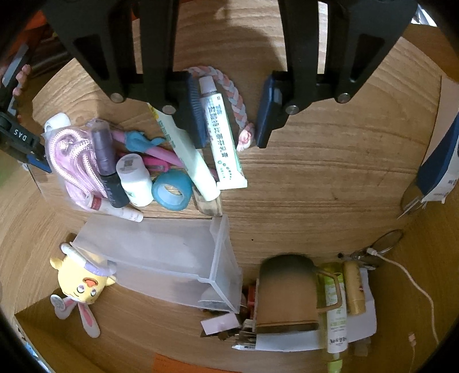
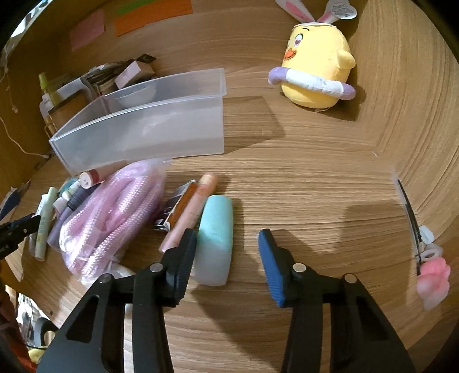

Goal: Organize objects
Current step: 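Grasp the white toothpaste tube with left tool while right tool grasps mint eraser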

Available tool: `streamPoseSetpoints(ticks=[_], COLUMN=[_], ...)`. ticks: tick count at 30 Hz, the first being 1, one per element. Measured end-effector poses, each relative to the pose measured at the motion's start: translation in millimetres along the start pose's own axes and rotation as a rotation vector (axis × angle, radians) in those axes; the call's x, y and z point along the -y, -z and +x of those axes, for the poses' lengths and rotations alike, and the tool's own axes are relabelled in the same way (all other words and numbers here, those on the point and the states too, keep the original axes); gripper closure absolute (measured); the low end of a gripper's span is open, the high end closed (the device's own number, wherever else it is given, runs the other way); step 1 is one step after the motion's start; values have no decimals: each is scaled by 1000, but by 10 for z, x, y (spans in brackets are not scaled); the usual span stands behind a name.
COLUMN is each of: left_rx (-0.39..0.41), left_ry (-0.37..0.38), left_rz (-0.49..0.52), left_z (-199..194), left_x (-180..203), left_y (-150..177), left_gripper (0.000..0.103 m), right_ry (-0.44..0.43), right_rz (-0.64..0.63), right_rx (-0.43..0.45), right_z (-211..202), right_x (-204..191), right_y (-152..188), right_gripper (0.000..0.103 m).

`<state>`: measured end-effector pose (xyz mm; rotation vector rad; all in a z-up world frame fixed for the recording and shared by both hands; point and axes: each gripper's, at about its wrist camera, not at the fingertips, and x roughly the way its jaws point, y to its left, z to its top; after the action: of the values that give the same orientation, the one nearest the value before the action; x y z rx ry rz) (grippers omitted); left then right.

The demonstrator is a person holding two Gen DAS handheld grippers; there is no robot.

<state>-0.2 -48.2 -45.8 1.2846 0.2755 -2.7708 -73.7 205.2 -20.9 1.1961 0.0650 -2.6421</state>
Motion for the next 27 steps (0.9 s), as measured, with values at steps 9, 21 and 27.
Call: streamPoseSetpoints(ticks=[9, 21, 27], left_rx=[-5, 82, 141], left_ry=[-12, 6, 33], left_rz=[80, 50, 32], left_z=[153, 1, -158], left_x=[69, 62, 71], left_y=[-176, -270, -422], left_gripper=[70, 85, 85], right_ry=[9, 38, 39], right_rz=[-17, -19, -28], right_rx=[4, 57, 132], right_z=[44, -9, -175], right_x=[1, 21, 11], right_y=[-39, -64, -221], right_gripper=[62, 80, 80])
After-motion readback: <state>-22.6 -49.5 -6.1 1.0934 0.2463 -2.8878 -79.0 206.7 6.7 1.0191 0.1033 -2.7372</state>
